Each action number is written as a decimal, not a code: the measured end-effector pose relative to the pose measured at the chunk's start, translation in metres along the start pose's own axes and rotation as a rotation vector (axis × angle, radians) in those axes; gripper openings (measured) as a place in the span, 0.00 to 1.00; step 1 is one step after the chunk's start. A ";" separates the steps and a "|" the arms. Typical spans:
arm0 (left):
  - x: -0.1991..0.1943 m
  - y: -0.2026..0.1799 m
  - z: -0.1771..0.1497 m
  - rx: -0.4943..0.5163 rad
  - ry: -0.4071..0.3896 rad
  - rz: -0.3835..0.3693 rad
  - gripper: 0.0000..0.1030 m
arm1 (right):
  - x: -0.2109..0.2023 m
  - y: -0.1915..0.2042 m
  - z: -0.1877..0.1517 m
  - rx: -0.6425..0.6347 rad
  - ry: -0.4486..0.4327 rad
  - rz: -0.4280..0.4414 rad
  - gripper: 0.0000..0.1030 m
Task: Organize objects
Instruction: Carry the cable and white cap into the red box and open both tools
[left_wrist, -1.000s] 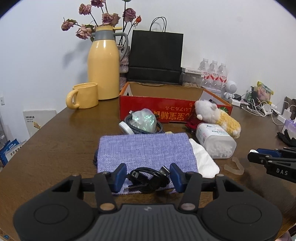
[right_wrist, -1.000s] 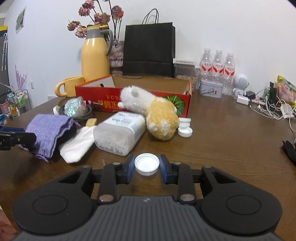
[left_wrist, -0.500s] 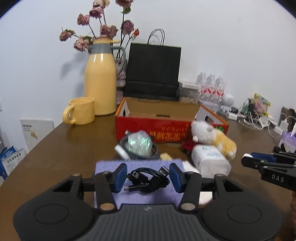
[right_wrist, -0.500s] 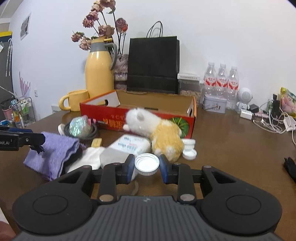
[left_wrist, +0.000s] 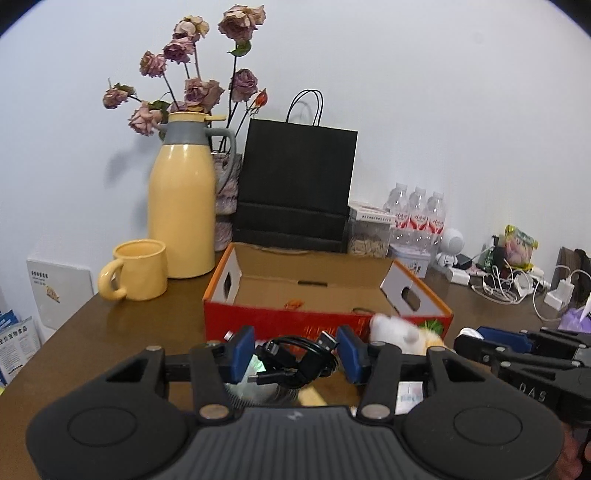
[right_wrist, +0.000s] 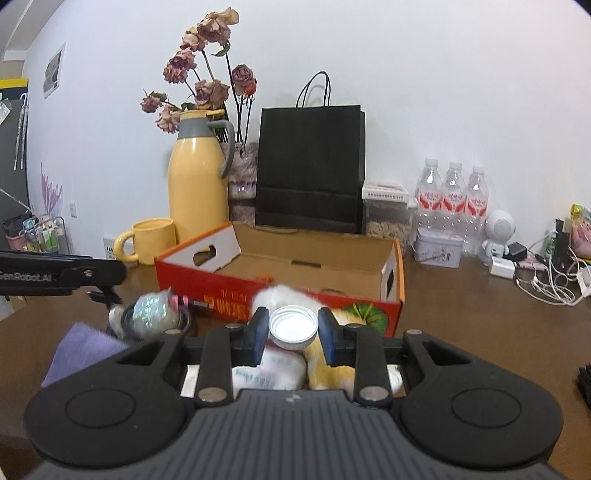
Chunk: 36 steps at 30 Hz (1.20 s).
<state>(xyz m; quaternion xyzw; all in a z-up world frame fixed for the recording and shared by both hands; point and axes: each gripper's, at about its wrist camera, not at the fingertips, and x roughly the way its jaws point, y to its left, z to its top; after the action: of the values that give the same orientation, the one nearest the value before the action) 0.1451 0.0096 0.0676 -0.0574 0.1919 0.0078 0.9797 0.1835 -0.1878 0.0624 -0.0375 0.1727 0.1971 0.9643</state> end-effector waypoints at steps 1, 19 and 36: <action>0.005 -0.002 0.004 -0.003 0.000 -0.001 0.46 | 0.003 -0.001 0.003 0.001 -0.003 0.001 0.29; 0.101 -0.020 0.063 0.011 0.009 0.019 0.45 | 0.086 -0.017 0.052 -0.030 -0.012 -0.023 0.29; 0.177 -0.011 0.075 -0.011 0.064 0.078 0.44 | 0.162 -0.043 0.056 0.026 0.078 -0.029 0.29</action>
<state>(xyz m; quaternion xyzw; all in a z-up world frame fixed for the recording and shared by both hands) 0.3373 0.0063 0.0717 -0.0553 0.2253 0.0453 0.9717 0.3578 -0.1604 0.0585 -0.0350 0.2124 0.1790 0.9600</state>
